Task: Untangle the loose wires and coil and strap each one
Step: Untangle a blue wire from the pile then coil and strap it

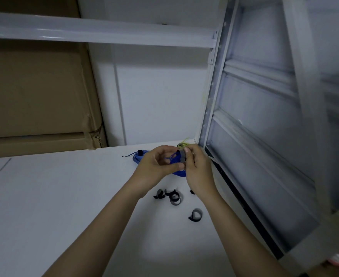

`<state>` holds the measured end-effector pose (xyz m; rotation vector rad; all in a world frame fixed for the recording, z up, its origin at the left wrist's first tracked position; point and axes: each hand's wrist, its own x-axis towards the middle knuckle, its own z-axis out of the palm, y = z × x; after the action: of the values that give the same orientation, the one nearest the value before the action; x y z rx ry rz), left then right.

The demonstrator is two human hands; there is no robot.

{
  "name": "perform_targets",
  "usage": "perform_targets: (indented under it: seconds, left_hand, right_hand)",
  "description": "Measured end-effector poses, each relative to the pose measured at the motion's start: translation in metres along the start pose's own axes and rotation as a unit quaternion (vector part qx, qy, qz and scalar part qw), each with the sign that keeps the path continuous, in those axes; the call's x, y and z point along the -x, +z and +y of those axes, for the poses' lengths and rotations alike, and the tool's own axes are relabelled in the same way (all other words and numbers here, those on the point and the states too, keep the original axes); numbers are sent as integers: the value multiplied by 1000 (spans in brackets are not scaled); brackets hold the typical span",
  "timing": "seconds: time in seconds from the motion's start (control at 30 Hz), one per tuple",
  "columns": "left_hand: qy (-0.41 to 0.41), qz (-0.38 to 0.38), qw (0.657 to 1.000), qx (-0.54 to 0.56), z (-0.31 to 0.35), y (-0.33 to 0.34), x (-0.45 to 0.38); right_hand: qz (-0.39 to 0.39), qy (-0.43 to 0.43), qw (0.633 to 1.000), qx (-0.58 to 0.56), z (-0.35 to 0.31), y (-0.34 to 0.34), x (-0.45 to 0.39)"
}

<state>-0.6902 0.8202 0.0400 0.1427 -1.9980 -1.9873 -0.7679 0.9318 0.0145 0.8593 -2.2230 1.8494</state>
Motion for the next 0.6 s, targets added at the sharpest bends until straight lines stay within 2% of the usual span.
perform_targets:
  seconds: [0.1,0.2,0.4,0.5,0.6]
  left_hand:
    - [25,36,999,10,-1,2,-1]
    - [58,36,998,16,-2,4,0]
    - [73,66,995,-2,-5,6,0]
    - [71,70,994,-37,-9,7,-1]
    - [78,76,992,-59,-11,7,-1]
  right_hand:
    - [-22,-7,999,-34,-2,1,2]
    - [-45,-30,997,-54,-4,0,5]
    - [-87,-38,995,-37,-4,-5,7]
    - [-61,-94,994,6,-8,-10,3]
    - [-30,-67,997,-32,-12,-9,3]
